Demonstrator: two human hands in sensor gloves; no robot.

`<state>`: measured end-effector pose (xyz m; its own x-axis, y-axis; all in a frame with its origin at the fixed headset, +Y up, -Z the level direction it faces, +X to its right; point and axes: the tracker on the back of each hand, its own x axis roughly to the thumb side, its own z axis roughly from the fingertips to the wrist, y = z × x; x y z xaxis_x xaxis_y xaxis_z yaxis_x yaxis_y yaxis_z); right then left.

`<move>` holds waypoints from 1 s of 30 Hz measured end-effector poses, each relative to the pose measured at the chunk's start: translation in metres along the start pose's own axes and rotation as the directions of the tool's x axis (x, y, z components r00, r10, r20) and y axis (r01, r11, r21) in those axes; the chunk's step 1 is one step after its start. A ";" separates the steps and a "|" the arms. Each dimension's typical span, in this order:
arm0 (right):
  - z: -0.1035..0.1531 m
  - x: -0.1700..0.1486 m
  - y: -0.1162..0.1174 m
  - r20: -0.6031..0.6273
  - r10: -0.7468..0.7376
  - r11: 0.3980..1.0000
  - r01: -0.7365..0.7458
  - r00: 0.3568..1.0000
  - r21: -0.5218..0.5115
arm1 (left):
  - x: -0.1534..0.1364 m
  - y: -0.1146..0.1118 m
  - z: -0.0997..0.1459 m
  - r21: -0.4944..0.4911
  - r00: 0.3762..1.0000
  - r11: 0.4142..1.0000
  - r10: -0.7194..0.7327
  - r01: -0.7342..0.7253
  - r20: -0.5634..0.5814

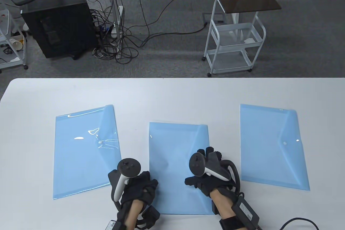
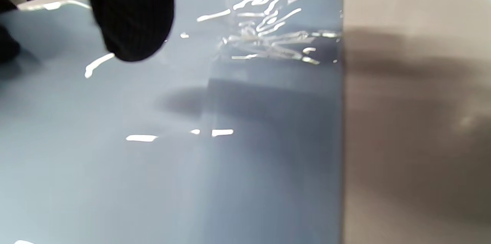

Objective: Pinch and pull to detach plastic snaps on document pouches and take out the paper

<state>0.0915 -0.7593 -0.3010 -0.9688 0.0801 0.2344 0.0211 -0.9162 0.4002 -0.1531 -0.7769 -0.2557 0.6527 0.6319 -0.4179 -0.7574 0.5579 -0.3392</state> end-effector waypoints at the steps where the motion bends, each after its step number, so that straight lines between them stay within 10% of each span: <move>1: -0.004 0.003 0.002 0.001 0.005 1.000 -0.005 1.000 -0.003 | 0.000 0.000 0.000 0.001 1.000 1.000 -0.004 0.004 0.000; 13: -0.026 0.013 0.007 -0.002 0.044 0.996 -0.044 0.999 0.073 | 0.002 -0.001 0.000 0.013 1.000 1.000 -0.021 0.021 -0.004; 30: -0.043 0.035 0.011 -0.087 0.275 0.954 -0.283 0.957 -0.101 | 0.003 -0.004 0.002 0.036 0.999 0.998 -0.052 0.052 -0.013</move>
<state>0.0474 -0.7832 -0.3263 -0.9434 -0.2095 0.2572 0.2695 -0.9361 0.2259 -0.1485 -0.7764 -0.2542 0.6907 0.5951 -0.4108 -0.7211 0.6093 -0.3298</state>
